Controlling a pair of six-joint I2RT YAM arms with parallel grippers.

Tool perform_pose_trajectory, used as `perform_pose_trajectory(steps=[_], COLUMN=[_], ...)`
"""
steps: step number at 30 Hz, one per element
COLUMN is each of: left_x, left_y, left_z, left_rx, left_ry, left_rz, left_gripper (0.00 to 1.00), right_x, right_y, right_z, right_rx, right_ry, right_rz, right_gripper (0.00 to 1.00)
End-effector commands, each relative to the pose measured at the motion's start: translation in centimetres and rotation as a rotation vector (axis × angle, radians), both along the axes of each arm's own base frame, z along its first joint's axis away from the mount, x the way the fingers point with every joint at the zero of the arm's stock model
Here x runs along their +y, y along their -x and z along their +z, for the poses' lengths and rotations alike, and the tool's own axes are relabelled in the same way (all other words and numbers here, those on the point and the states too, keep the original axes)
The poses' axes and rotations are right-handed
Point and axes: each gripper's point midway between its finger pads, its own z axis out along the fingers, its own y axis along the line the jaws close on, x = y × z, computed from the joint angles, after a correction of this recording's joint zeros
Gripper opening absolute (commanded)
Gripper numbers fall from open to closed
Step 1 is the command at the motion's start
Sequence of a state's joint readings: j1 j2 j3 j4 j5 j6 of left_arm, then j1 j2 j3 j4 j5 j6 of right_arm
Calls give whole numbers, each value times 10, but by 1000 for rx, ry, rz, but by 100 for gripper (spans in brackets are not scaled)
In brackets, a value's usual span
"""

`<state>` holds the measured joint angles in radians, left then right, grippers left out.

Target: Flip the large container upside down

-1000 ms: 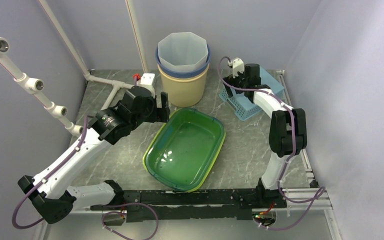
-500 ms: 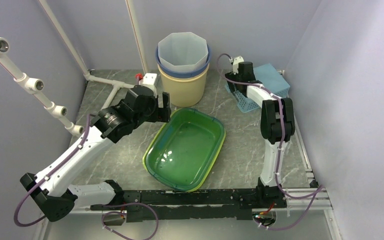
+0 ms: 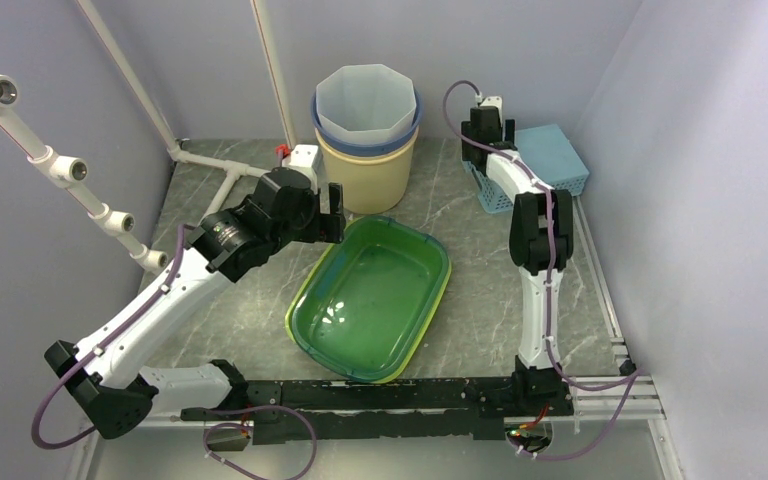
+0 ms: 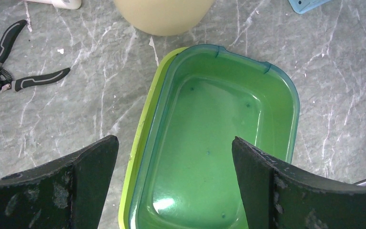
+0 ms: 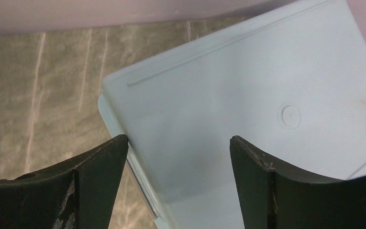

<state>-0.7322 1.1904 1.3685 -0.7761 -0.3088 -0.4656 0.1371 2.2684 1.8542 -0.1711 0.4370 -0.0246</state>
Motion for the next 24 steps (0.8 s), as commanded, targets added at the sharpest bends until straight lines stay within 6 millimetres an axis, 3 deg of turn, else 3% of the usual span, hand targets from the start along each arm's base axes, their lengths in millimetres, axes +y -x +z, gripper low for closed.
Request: perform_pose_trajectory(steps=[1, 6, 9, 12, 17, 21, 24], left_x=[-3, -3, -2, -1, -1, 1, 1], left_y=[1, 3, 4, 6, 6, 4, 2], left_z=[22, 24, 24, 23, 16, 8, 3], left_rx=[-39, -41, -40, -36, -28, -11, -3], left_ry=[64, 76, 75, 72, 72, 53, 43], left_rz=[-8, -11, -13, -13, -9, 9, 19], left_gripper=[95, 95, 95, 95, 95, 95, 95], right_x=[-10, 29, 49, 44, 10, 8, 13], right_y=[-10, -14, 6, 33, 85, 118, 130], right_z=[7, 39, 69, 84, 60, 31, 15], right_rx=[-3, -35, -71, -90, -35, 37, 75], right_ry=[-60, -235, -394, -508, -632, -711, -760], right_rz=[-128, 49, 162, 170, 59, 20, -7], right_gripper=[82, 86, 90, 92, 93, 93, 93])
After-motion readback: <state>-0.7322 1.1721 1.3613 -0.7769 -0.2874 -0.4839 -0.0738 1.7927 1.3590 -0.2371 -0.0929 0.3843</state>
